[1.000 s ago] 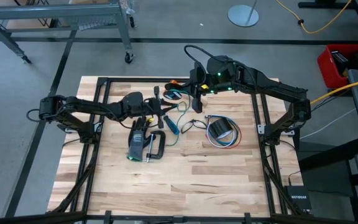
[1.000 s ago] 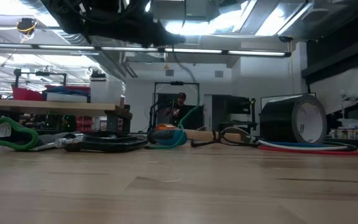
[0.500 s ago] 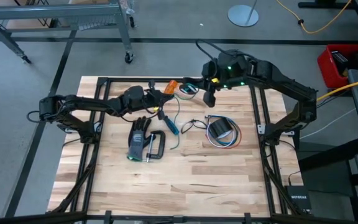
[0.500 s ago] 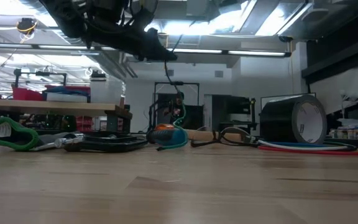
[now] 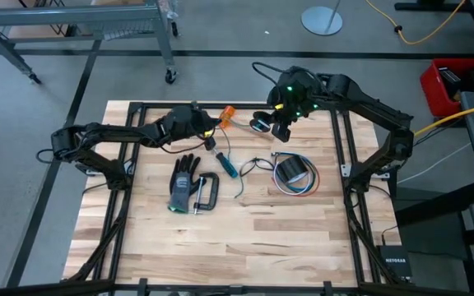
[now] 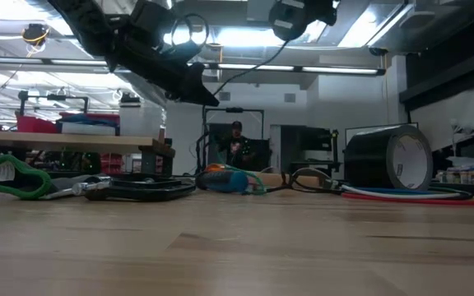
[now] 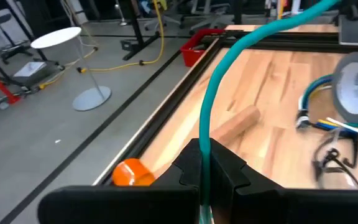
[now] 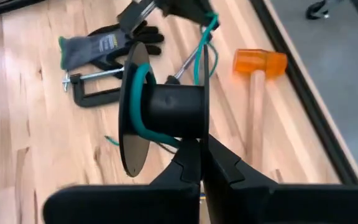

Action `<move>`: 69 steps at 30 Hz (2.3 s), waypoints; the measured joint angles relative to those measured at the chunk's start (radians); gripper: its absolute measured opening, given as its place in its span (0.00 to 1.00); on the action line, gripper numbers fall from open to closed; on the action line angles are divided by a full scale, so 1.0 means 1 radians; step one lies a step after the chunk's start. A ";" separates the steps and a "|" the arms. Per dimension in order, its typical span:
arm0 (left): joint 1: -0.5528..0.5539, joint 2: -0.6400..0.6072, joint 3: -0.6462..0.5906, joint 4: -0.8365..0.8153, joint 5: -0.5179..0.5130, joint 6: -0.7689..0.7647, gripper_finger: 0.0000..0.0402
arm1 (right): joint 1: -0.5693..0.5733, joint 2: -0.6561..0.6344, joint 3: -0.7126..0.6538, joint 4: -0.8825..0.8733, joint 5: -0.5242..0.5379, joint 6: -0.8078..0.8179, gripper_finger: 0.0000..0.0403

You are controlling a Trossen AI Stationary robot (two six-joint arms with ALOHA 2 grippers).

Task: Coil cords
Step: Coil the green wire onto the spool

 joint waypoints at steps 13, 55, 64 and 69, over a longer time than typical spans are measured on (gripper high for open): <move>0.000 0.000 0.000 0.027 0.001 -0.044 0.00 | -0.124 0.035 -0.219 -0.031 -0.289 -0.116 0.00; 0.101 0.000 0.001 0.137 -0.022 -0.657 0.00 | -0.107 0.036 -0.664 0.856 -0.209 -0.151 0.00; 0.100 0.000 0.001 0.043 0.055 -0.810 0.00 | -0.073 0.037 -0.664 0.924 0.158 -0.097 0.00; 0.105 0.000 0.001 0.015 0.056 -0.905 0.00 | -0.061 0.038 -0.664 0.903 0.158 -0.096 0.00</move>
